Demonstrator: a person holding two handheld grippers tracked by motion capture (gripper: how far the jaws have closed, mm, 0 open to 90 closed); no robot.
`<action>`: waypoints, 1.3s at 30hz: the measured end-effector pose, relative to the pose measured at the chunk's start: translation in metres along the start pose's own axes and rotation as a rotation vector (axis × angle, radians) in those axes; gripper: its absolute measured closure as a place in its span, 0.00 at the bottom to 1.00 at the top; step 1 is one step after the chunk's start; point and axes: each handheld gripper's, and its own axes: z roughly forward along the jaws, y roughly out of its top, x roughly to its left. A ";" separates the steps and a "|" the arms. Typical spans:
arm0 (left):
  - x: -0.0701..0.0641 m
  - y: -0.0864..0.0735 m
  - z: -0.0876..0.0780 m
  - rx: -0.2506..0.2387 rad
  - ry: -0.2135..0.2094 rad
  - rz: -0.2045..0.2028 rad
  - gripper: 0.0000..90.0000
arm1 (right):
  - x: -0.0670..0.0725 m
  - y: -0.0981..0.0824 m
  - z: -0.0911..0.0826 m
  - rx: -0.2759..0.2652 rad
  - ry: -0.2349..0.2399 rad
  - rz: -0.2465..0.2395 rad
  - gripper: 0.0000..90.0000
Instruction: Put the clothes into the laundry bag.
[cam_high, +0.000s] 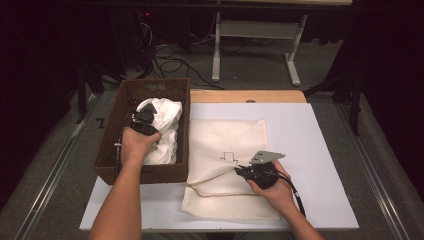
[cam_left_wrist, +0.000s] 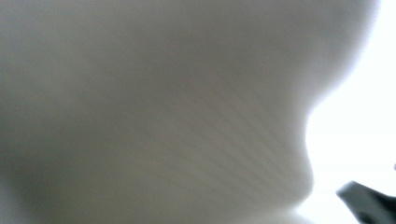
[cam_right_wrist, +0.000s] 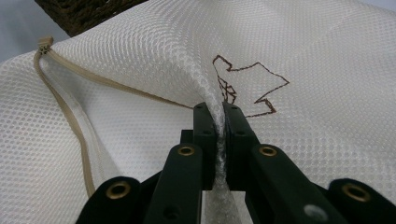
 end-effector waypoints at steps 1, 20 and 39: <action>0.003 0.000 -0.001 -0.004 -0.024 -0.022 0.45 | 0.000 0.000 0.001 0.001 0.000 -0.001 0.96; -0.008 0.004 0.037 0.032 0.014 -0.012 0.00 | 0.000 -0.002 0.002 0.007 0.003 -0.003 0.96; -0.009 0.003 0.042 0.015 -0.030 0.009 0.00 | 0.001 -0.002 0.001 0.008 -0.001 -0.004 0.96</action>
